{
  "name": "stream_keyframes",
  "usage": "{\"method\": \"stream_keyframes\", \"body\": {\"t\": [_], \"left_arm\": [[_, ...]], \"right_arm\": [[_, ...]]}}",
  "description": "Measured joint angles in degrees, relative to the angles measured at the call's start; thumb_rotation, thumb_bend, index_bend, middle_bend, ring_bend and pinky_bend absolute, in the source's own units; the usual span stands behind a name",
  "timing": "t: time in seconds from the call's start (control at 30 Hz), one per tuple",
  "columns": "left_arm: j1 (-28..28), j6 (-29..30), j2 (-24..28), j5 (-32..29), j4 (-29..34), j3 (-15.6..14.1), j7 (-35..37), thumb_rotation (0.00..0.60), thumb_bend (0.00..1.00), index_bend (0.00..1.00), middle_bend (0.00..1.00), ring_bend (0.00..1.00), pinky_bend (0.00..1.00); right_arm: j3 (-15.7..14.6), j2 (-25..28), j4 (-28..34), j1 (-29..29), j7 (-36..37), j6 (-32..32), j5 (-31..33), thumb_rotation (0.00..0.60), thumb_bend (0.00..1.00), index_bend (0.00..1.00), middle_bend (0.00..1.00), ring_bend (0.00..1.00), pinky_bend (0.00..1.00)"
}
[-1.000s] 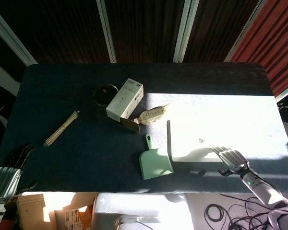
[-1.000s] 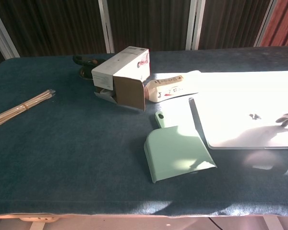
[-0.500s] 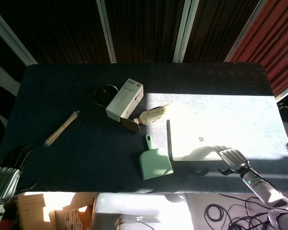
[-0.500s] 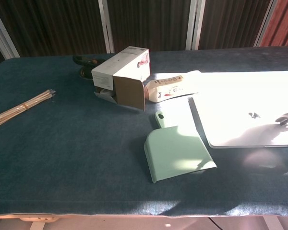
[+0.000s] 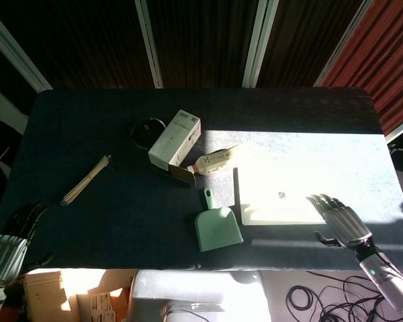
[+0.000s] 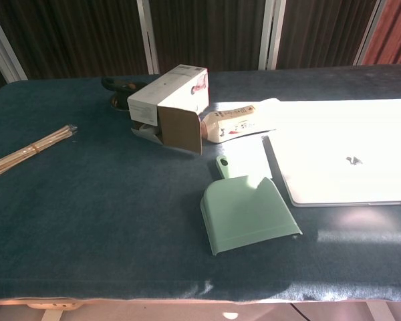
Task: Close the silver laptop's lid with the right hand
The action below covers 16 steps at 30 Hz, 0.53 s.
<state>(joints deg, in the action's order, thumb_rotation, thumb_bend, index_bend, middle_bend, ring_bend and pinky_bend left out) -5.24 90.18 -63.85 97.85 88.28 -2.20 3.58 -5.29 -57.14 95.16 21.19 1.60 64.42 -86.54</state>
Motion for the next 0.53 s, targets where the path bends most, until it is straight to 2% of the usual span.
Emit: {"method": "stream_keyframes", "body": {"t": [0.17, 0.33, 0.4, 0.53], "left_arm": [[0.15, -0.32, 0.31, -0.03, 0.13, -0.68, 0.07, 0.6, 0.03, 0.0, 0.04, 0.01, 0.11], [0.21, -0.36, 0.88, 1.91, 0.53, -1.63, 1.18, 0.6, 0.03, 0.0, 0.04, 0.01, 0.11], [0.4, 0.45, 0.71, 2.44, 0.39, -1.77, 0.35, 0.6, 0.03, 0.0, 0.04, 0.01, 0.11], [0.73, 1.6, 0.33, 3.36, 0.05, -1.91, -0.12, 0.6, 0.03, 0.0, 0.04, 0.01, 0.11]], "right_arm": [[-0.39, -0.03, 1.18, -6.26, -2.23, 12.24, -2.53, 0.6, 0.26, 0.0, 0.0, 0.0, 0.0], [-0.6, -4.77, -2.84, -15.45, -1.7, 25.86, -3.67, 0.6, 0.26, 0.0, 0.0, 0.0, 0.0], [-0.66, -6.03, -4.26, -16.82, -0.72, 27.74, -4.03, 0.6, 0.26, 0.0, 0.0, 0.0, 0.0], [-0.25, -6.77, -5.78, -17.34, 0.31, 25.97, -4.39, 0.6, 0.26, 0.0, 0.0, 0.0, 0.0]]}}
